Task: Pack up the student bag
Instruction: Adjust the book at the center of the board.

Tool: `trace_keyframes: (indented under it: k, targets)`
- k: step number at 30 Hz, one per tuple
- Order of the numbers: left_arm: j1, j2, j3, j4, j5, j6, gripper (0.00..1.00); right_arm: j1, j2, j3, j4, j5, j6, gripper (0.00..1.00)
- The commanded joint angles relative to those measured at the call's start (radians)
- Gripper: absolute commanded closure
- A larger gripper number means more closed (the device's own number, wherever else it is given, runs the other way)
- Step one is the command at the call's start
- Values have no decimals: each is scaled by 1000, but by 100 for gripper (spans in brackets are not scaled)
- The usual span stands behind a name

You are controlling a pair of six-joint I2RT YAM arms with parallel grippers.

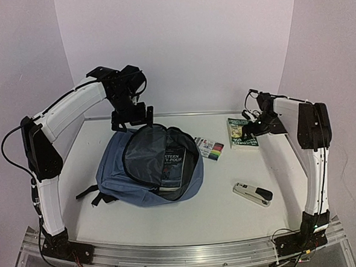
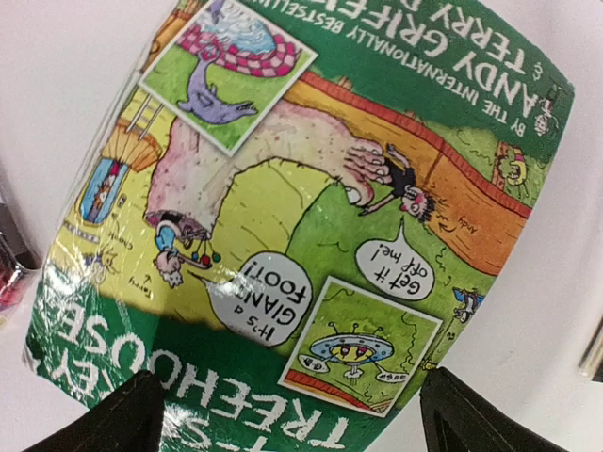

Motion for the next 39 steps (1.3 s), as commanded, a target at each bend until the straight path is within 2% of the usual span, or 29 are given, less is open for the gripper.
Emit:
trace_keyframes:
  k: [1, 4, 6, 9, 13, 19, 24, 26, 29, 32, 35, 37, 39]
  targets:
    - [4, -13, 35, 1, 7, 13, 0, 28, -27, -4, -100, 22, 35, 3]
    - [4, -11, 36, 21, 26, 25, 0, 25, -46, 20, -101, 13, 94, 2]
    - [2, 4, 60, 36, 51, 46, 0, 8, -53, 34, -100, -50, 145, 2]
    - [-11, 65, 168, 37, 105, 91, 0, -36, -28, 85, -100, -143, 228, 2]
    - [-22, 145, 298, -10, 109, 108, 0, -52, 18, 125, -96, -162, 225, 2]
    - [-35, 123, 237, 54, 152, 107, 0, -46, 107, 149, -77, -240, 232, 2]
    - [-54, 125, 218, 51, 152, 101, 0, -35, 142, 107, -72, -209, 167, 14]
    - [-57, 121, 212, 50, 141, 95, 0, -32, 125, 56, -70, -194, 124, 23]
    - [-59, 111, 196, 59, 137, 91, 0, -27, 64, -85, -71, -172, 7, 43]
    - [-60, 101, 176, 65, 134, 92, 0, -15, -30, -231, -69, -117, -181, 58]
    - [-61, 94, 157, 70, 134, 96, 0, -15, -83, -326, -59, -22, -301, 61]
    - [-61, 93, 149, 69, 137, 99, 0, -25, -92, -321, -57, 28, -309, 60]
    - [-61, 93, 147, 65, 134, 103, 0, -31, -108, -271, -63, 30, -259, 51]
